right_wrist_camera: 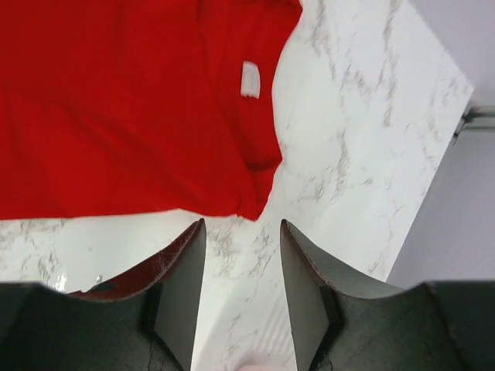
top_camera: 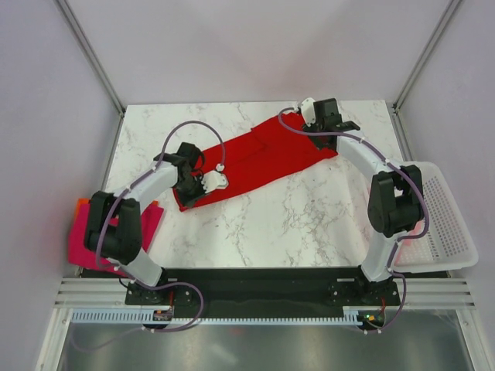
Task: Fold and stack the t-shirts
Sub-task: Fold the tshirt
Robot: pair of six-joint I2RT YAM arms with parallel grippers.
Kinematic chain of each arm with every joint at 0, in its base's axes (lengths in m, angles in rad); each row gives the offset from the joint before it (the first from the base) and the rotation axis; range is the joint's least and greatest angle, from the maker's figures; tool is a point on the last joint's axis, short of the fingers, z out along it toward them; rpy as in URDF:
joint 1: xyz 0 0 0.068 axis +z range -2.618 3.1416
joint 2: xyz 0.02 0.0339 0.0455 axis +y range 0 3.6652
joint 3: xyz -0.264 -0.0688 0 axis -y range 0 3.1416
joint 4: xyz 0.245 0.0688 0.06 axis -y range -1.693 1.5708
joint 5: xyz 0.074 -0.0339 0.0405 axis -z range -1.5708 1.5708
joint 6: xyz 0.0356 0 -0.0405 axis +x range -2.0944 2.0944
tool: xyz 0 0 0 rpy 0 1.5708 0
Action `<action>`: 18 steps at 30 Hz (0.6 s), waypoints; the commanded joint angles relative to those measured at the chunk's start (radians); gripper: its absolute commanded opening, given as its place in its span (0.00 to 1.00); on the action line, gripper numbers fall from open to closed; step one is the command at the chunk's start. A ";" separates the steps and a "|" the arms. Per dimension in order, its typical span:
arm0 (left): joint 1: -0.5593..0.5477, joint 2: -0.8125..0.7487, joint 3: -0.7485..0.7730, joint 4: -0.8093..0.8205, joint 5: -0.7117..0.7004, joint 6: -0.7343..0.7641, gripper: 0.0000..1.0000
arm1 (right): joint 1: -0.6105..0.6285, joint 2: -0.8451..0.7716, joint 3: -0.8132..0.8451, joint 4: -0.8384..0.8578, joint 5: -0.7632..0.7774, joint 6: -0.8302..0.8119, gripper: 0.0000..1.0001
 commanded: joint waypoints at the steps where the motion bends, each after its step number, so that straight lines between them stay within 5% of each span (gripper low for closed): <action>1: -0.017 -0.120 -0.056 -0.119 0.009 -0.058 0.02 | -0.017 -0.031 -0.031 -0.087 -0.011 0.037 0.51; 18: -0.125 -0.248 -0.125 -0.207 0.042 -0.176 0.02 | -0.043 0.219 0.096 -0.160 -0.060 0.088 0.34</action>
